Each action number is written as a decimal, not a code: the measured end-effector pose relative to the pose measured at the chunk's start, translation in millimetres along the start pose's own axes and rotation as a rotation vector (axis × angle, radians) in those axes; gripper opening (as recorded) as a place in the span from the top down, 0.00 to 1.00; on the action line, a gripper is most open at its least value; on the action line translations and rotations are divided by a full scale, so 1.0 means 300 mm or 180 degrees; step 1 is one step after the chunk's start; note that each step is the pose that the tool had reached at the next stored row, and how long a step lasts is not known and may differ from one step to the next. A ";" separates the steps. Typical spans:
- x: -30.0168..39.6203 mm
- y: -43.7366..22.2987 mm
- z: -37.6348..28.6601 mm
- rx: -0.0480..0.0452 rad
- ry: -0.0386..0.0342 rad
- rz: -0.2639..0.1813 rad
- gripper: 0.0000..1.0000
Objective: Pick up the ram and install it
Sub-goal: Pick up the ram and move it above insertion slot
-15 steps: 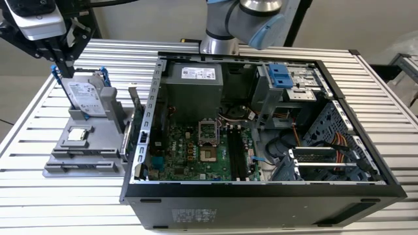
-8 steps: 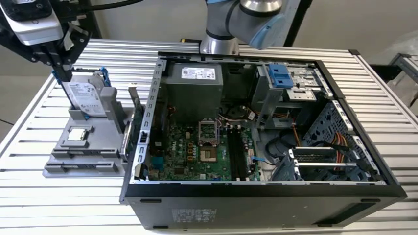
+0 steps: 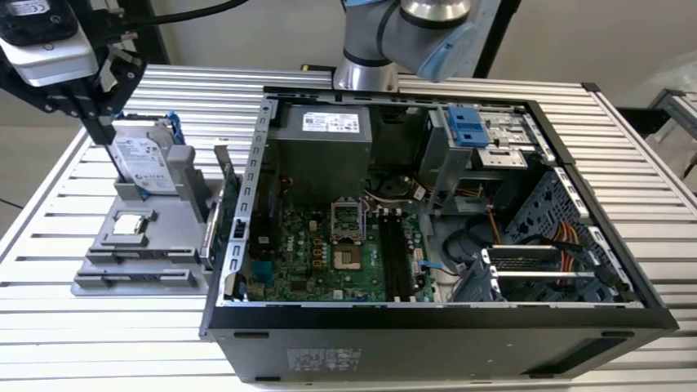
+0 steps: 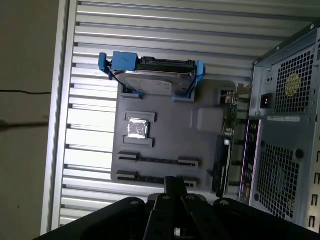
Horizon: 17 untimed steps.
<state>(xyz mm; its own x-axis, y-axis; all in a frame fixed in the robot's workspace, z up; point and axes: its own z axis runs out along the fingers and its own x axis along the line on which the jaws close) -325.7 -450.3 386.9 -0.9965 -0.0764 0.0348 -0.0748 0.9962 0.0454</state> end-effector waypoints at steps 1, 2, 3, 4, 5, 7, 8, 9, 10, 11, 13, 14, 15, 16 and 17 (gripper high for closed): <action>0.000 -0.005 0.000 0.0000 0.0000 -0.0001 1.00; 0.001 -0.009 0.000 0.0000 0.0000 -0.0002 1.00; 0.001 -0.014 0.000 0.0000 0.0000 -0.0003 1.00; 0.001 -0.019 -0.001 0.0000 0.0000 -0.0003 1.00; 0.002 -0.023 -0.001 0.0001 0.0001 -0.0003 1.00; 0.002 -0.031 -0.001 0.0000 0.0000 -0.0004 1.00; 0.003 -0.034 -0.001 0.0000 0.0001 -0.0004 1.00; 0.003 -0.036 -0.001 0.0000 0.0000 -0.0004 1.00; 0.003 -0.037 -0.001 0.0000 0.0001 -0.0004 1.00; 0.003 -0.038 -0.001 0.0000 0.0001 -0.0003 1.00; 0.003 -0.040 -0.001 0.0000 0.0002 -0.0003 1.00; 0.003 -0.041 -0.001 0.0000 0.0002 -0.0003 1.00; 0.003 -0.041 -0.001 0.0000 0.0002 -0.0004 1.00; 0.003 -0.041 -0.001 0.0000 0.0002 -0.0004 1.00; 0.003 -0.041 -0.001 0.0000 0.0002 -0.0003 1.00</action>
<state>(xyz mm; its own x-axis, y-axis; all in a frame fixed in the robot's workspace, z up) -325.7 -462.6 386.7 -0.9964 -0.0775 0.0353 -0.0759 0.9961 0.0454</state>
